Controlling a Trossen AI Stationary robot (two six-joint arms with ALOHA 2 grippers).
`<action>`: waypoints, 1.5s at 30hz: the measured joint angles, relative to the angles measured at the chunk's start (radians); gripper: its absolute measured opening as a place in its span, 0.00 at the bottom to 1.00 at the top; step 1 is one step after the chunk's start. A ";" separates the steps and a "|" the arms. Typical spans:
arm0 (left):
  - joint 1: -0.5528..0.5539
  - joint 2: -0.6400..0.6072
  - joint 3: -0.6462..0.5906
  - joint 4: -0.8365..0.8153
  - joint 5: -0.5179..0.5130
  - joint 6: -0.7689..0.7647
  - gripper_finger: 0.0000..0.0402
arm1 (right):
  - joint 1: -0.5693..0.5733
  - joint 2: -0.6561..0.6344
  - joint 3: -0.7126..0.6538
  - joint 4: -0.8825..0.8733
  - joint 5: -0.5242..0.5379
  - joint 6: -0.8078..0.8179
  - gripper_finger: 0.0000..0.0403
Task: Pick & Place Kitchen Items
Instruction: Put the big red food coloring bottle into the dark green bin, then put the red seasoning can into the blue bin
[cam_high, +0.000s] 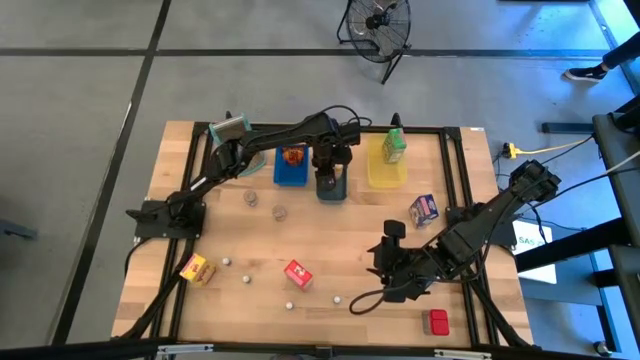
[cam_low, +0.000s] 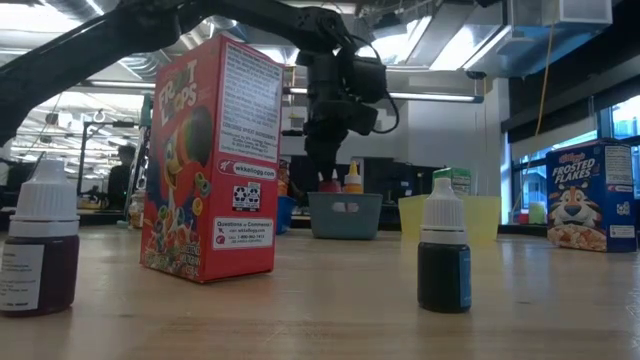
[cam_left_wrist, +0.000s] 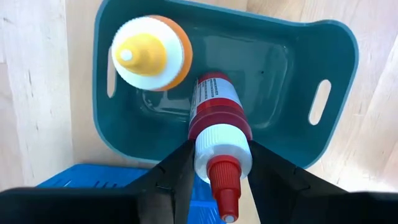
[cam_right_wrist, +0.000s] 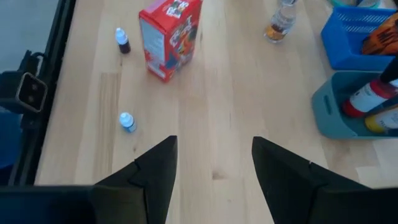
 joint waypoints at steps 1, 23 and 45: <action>0.000 0.000 0.000 0.001 0.000 0.000 0.32 | 0.000 0.000 0.000 0.001 0.006 0.000 0.52; 0.000 0.000 0.000 0.020 0.003 -0.024 0.49 | 0.000 0.000 0.000 0.006 0.003 0.000 0.52; -0.057 -0.132 0.074 -0.162 -0.072 -0.074 0.49 | 0.000 0.000 0.000 0.014 0.000 0.000 0.52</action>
